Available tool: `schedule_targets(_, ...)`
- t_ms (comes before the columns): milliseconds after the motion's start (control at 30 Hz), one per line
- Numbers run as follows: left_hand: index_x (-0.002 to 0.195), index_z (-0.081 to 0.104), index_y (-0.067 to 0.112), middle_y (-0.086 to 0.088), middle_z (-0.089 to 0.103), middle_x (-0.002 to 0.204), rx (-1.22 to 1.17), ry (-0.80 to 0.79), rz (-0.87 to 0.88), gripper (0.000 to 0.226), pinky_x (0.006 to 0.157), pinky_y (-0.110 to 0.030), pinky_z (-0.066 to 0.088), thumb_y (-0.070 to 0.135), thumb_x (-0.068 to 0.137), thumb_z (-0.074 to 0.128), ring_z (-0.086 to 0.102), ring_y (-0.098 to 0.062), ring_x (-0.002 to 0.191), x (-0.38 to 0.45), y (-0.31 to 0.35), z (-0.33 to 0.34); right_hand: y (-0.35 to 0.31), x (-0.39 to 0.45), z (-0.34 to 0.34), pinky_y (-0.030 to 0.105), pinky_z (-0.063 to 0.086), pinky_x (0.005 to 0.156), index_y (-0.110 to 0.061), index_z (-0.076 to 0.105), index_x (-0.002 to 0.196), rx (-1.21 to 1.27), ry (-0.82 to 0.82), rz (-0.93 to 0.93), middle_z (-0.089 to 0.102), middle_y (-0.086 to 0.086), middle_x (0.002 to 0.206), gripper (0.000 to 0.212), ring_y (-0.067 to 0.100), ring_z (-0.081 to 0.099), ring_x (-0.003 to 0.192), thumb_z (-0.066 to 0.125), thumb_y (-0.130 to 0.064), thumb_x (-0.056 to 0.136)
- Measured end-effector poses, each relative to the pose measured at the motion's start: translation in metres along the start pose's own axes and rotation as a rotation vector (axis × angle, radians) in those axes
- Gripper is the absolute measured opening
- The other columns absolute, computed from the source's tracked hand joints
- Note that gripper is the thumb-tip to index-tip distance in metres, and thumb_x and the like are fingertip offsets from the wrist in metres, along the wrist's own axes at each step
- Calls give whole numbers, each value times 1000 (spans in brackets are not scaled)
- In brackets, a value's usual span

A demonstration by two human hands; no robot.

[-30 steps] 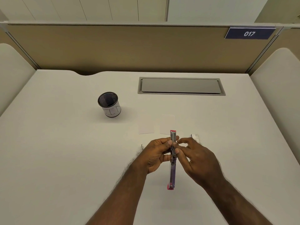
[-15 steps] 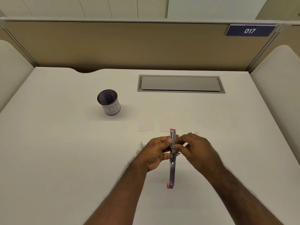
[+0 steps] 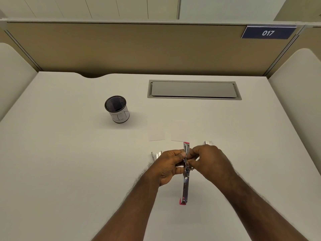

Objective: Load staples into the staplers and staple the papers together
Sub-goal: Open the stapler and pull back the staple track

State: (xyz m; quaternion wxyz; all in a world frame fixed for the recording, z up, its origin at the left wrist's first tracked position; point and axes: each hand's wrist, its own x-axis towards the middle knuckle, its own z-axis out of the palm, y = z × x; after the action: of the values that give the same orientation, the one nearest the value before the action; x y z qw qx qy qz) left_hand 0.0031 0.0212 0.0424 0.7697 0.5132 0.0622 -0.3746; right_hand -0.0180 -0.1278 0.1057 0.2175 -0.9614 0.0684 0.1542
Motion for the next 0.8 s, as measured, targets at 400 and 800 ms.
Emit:
schedule_targets(400, 101, 70, 1, -15, 72, 93, -11, 65, -73, 24, 74, -36, 61, 13, 100, 50, 72, -22, 78, 3, -16, -1, 3, 7, 12, 18, 45, 60, -33, 70, 73, -58, -75, -3, 72, -11, 81, 4, 7, 62, 70, 70, -32, 77)
schedule_targets(800, 94, 76, 7, -14, 73, 94, -84, 111, -80, 26, 75, -39, 61, 14, 99, 51, 69, -23, 87, 6, -14, -1, 16, 2, 21, 33, 57, 69, -35, 58, 60, 193, 9, -175, 60, -9, 77, 24, 7, 61, 72, 74, -20, 71)
